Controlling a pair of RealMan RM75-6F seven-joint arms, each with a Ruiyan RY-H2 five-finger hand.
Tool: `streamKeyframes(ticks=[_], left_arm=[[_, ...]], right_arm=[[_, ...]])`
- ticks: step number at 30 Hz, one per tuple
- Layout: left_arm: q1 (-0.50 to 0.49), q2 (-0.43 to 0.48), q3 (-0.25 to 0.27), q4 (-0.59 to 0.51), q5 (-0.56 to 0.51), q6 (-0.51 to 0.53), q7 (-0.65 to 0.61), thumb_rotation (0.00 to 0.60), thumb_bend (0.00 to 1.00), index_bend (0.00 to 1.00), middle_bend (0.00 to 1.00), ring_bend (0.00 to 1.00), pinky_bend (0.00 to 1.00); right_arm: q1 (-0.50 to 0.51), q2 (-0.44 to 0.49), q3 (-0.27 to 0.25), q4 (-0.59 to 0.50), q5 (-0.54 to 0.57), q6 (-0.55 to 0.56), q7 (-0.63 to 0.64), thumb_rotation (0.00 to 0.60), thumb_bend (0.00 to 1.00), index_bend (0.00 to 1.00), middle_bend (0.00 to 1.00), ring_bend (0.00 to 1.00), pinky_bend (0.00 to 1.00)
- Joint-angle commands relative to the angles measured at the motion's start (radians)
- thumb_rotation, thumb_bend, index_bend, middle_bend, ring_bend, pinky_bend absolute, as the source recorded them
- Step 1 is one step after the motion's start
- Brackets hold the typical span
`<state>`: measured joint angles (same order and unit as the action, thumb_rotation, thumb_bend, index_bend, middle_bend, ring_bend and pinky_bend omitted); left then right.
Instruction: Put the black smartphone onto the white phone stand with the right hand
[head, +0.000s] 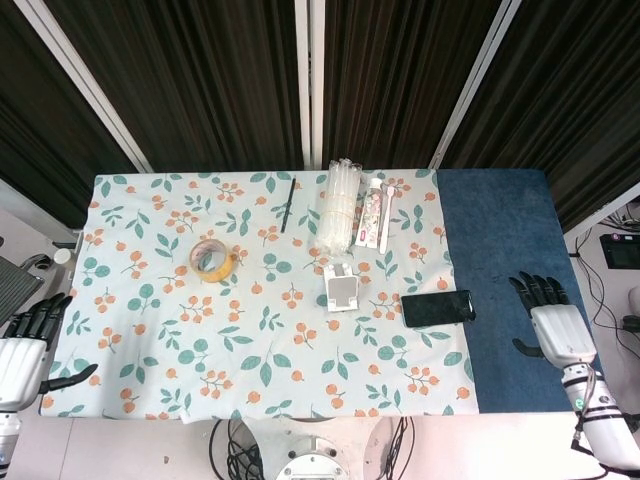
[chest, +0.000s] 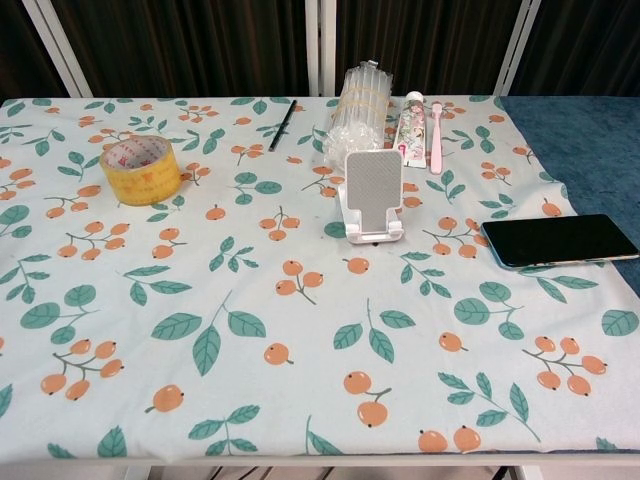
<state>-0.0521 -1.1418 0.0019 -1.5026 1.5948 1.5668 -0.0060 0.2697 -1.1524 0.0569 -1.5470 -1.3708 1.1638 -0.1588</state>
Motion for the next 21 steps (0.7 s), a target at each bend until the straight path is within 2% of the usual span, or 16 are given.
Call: streamKeyframes(ticks=[1,6,10,21], left_arm=[[0.005,-0.004,0.004,0.006,0.002,0.004,-0.006,0.415,0.06,0.06,0.08,0.11,0.22],[0.008,-0.005,0.004,0.011,0.001,0.007,-0.015,0.416,0.07,0.06,0.08,0.10,0.22],[0.006,-0.002,0.004,0.011,-0.002,0.000,-0.034,0.414,0.07,0.06,0.08,0.10,0.22],[-0.001,0.004,0.001,0.014,-0.009,-0.018,-0.053,0.413,0.07,0.06,0.08,0.11,0.22]], right_arm=[[0.107,-0.022,0.050,-0.048,0.114,-0.139,-0.121,0.600,0.10,0.00,0.00,0.00,0.00],[0.175,-0.073,0.060,-0.028,0.186,-0.233,-0.173,0.600,0.10,0.01,0.00,0.00,0.00],[0.209,-0.113,0.057,-0.018,0.226,-0.265,-0.217,0.600,0.09,0.09,0.00,0.00,0.00],[0.286,-0.144,0.042,-0.028,0.369,-0.327,-0.326,0.600,0.09,0.15,0.00,0.00,0.00]])
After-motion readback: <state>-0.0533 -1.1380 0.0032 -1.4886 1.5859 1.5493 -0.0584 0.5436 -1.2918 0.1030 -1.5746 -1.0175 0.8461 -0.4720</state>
